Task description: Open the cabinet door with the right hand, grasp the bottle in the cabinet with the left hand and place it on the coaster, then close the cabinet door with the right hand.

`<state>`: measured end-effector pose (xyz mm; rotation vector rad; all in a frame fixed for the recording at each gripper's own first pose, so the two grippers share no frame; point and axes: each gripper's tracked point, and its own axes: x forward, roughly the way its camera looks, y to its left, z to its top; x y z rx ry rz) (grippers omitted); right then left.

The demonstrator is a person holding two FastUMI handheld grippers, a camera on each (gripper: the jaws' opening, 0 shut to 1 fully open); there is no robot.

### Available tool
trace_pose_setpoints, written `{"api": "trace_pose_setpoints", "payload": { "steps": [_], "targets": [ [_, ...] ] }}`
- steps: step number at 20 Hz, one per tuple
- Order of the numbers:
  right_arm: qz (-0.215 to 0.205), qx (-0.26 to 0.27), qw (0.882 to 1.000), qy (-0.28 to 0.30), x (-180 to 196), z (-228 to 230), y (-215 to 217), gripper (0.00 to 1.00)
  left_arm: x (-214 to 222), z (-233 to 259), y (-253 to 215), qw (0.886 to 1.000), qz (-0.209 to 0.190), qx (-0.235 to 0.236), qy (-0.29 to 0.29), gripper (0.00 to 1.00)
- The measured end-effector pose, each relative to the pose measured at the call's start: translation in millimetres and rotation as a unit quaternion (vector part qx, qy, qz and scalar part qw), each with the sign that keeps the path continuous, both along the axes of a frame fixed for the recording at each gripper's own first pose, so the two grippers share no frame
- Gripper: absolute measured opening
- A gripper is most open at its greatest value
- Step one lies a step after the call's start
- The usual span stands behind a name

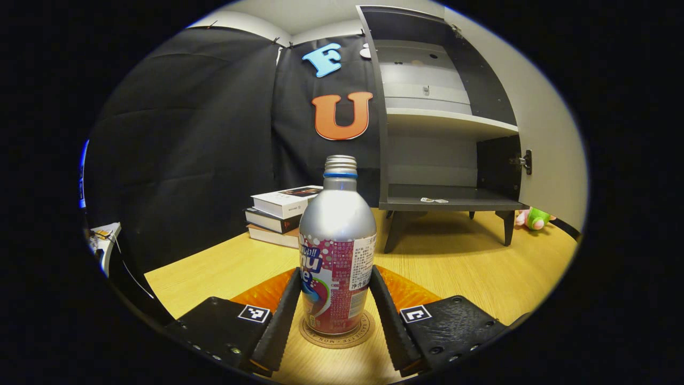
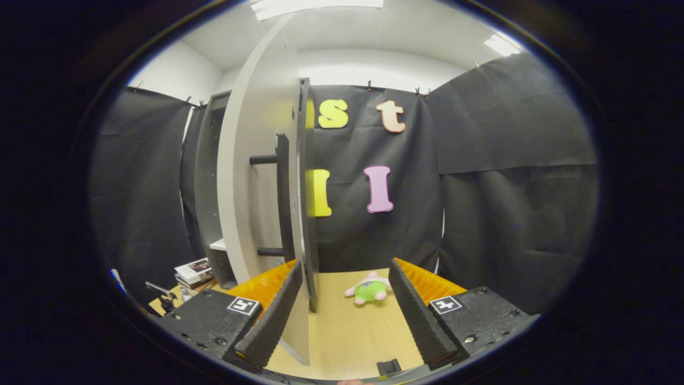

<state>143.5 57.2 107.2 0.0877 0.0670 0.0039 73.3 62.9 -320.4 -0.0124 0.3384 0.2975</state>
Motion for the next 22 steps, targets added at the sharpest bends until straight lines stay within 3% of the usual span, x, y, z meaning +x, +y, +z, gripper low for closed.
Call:
{"api": "trace_pose_setpoints", "payload": {
  "steps": [8,16,19,22],
  "targets": [
    [-0.005,-0.002,1.0,0.0,1,0,-3,0.99,0,-7,-3,1.0,-0.006,0.001,-0.011,0.75],
    [-0.004,-0.002,1.0,-0.001,2,-1,-3,0.98,-5,-11,-10,1.0,-0.02,-0.012,-0.001,0.85],
    [-0.002,-0.001,1.0,-0.003,1,-1,-2,0.99,-11,15,-10,1.0,-0.017,-0.007,-0.018,0.96],
    [0.001,0.004,1.0,-0.013,-2,3,0,0.98,-18,61,-2,0.999,-0.015,-0.008,-0.051,0.96]
  ]
}}
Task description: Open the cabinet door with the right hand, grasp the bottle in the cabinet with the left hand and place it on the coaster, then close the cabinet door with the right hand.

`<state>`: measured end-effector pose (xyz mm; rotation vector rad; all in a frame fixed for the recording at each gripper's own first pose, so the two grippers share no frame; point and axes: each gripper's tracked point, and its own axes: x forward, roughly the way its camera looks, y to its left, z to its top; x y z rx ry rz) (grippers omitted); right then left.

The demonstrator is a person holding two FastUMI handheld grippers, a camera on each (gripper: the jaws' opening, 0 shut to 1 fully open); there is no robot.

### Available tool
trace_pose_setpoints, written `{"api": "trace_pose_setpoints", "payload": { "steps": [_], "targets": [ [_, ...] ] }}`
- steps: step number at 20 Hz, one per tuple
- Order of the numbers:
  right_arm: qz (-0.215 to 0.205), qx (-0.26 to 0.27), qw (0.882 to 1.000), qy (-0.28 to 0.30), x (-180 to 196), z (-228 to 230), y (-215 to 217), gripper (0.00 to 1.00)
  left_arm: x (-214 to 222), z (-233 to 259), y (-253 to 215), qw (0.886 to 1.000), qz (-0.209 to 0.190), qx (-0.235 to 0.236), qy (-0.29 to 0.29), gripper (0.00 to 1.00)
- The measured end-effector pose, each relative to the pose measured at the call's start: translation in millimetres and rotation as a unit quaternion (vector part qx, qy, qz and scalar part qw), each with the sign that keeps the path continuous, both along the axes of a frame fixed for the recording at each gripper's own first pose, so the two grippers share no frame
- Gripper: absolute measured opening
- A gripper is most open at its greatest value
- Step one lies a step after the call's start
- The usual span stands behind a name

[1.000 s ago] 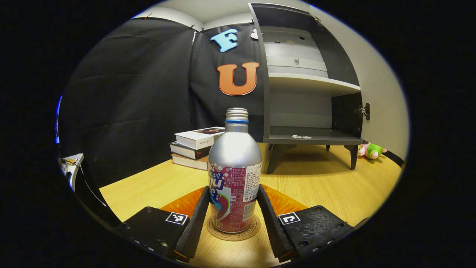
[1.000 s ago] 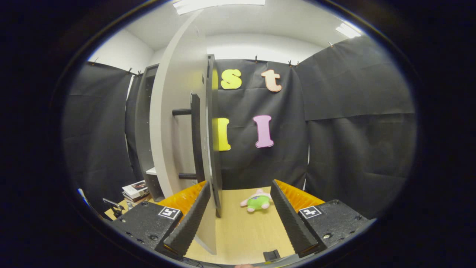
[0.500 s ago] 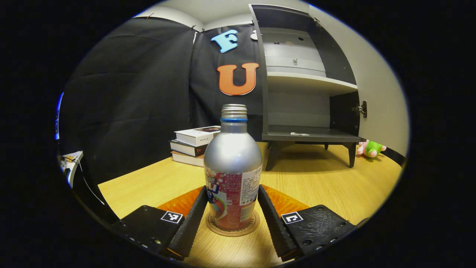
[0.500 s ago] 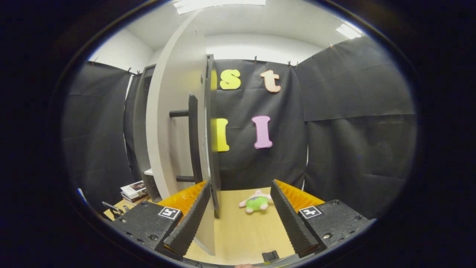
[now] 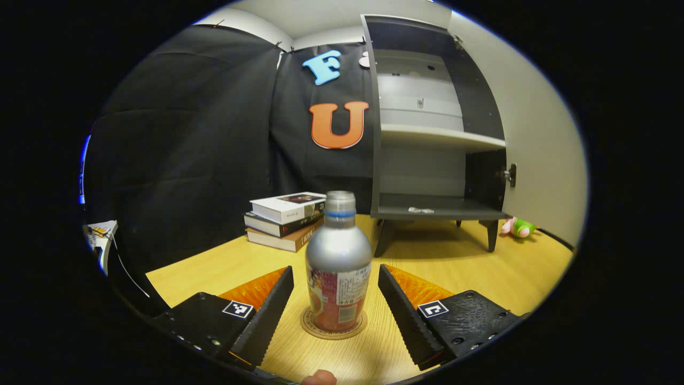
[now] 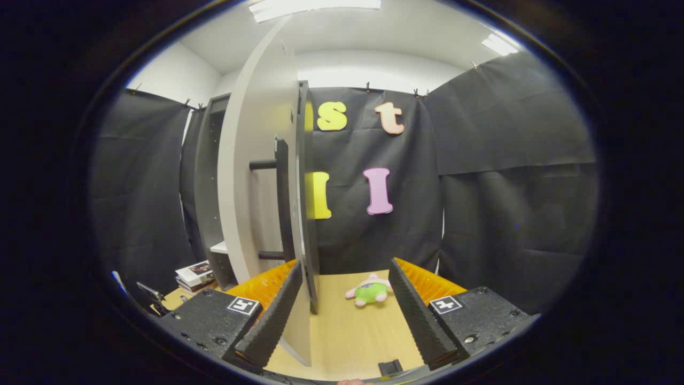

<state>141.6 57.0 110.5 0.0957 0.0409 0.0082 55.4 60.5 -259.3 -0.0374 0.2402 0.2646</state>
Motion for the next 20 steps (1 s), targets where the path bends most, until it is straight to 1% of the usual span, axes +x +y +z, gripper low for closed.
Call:
{"api": "trace_pose_setpoints", "payload": {
  "steps": [2,4,5,7,9,10,12,13,14,17,18,19,20],
  "targets": [
    [0.001,0.0,1.0,-0.01,-1,4,-1,0.98,1,38,1,1.0,-0.005,0.006,-0.02,0.95],
    [-0.005,-0.005,1.0,-0.018,0,5,-7,1.0,0,88,10,0.998,0.003,0.031,-0.047,0.95],
    [-0.008,-0.006,1.0,-0.021,1,6,-9,0.98,4,118,11,0.997,0.0,0.048,-0.065,0.95],
    [-0.01,0.002,1.0,-0.024,5,7,-11,0.98,8,171,0,0.993,-0.022,0.071,-0.089,0.95],
    [-0.001,0.01,1.0,-0.029,10,9,-9,1.0,6,202,-14,0.992,-0.052,0.065,-0.095,0.95],
    [-0.002,0.008,1.0,-0.029,14,9,-10,0.99,6,210,-25,0.992,-0.075,0.05,-0.093,0.95],
    [-0.007,0.0,1.0,-0.03,19,7,-16,0.98,0,235,-36,0.991,-0.095,0.027,-0.092,0.95],
    [-0.007,-0.002,0.999,-0.032,23,7,-15,1.0,-1,246,-36,0.991,-0.094,0.022,-0.095,0.96],
    [-0.003,-0.004,0.999,-0.032,27,6,-14,0.98,-4,253,-34,0.991,-0.091,0.017,-0.096,0.96],
    [0.004,-0.01,1.0,-0.019,32,1,-10,0.99,-7,263,-35,0.992,-0.09,0.005,-0.089,0.96],
    [0.001,-0.015,1.0,-0.016,32,-1,-12,0.98,-8,268,-35,0.992,-0.093,0.008,-0.091,0.96],
    [-0.001,-0.015,1.0,-0.017,32,-1,-13,1.0,-9,270,-34,0.991,-0.094,0.017,-0.092,1.0],
    [0.001,-0.008,1.0,-0.018,34,0,-8,1.0,-10,271,-34,0.991,-0.096,0.026,-0.092,1.0]
  ]
}}
